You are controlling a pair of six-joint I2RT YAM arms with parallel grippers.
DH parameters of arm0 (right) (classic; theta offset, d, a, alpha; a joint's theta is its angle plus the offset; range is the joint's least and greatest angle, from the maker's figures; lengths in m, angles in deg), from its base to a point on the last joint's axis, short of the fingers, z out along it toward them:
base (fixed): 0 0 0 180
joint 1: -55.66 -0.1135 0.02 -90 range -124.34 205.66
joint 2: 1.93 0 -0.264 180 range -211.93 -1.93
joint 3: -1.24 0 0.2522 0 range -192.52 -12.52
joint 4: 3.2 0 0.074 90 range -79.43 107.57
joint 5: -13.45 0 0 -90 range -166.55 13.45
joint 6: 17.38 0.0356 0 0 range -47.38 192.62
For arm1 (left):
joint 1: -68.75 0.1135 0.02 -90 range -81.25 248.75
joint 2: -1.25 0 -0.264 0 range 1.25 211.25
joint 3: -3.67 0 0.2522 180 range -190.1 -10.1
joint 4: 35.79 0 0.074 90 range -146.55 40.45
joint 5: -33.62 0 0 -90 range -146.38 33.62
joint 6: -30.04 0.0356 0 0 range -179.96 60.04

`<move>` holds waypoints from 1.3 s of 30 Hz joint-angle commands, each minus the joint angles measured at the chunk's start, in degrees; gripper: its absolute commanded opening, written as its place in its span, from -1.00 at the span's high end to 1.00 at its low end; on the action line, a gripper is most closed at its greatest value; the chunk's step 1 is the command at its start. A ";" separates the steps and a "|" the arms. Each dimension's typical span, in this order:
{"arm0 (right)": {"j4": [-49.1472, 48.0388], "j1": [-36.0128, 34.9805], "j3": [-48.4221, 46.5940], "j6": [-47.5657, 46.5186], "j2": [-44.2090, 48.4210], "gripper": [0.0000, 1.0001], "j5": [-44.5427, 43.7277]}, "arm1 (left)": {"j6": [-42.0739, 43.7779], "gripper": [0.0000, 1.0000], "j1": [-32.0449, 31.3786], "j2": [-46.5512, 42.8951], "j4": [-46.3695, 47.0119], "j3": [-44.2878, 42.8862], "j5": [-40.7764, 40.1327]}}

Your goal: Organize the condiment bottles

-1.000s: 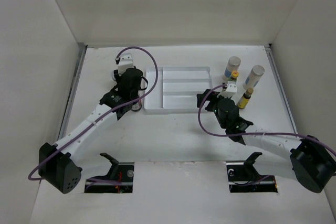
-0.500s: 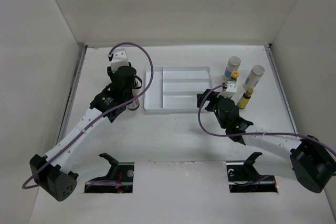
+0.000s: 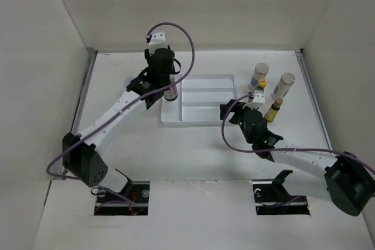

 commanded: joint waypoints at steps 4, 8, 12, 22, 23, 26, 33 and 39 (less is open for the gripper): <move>-3.23 0.26 -1.31 0.16 1.34 -0.78 0.56 | 1.69 0.69 2.07 7.59 11.16 -10.48 3.20; -3.41 0.26 -1.40 0.16 0.55 -0.78 0.83 | 2.66 0.69 3.56 12.34 13.27 -12.51 4.96; -3.50 0.26 -1.66 0.25 -0.33 -0.78 1.09 | 3.18 0.69 4.27 15.59 14.50 -13.48 5.58; -3.50 0.26 -1.92 0.33 -1.21 -0.77 1.36 | 5.64 0.66 5.67 19.12 21.35 -10.94 7.33; -3.50 0.26 -1.92 0.33 -1.30 -0.77 1.36 | 5.64 0.62 5.67 19.12 22.14 -9.97 7.34; -3.50 0.26 -1.92 0.33 -1.21 -0.77 1.36 | 5.91 0.49 5.59 18.68 25.30 -6.72 7.07; -3.50 0.17 -1.92 0.33 -0.86 -0.77 1.36 | 7.93 0.34 5.50 18.85 26.98 -4.16 6.11; -3.50 0.26 -1.75 0.33 -0.42 -0.77 1.36 | 8.46 -0.06 5.06 18.42 27.07 -3.37 5.05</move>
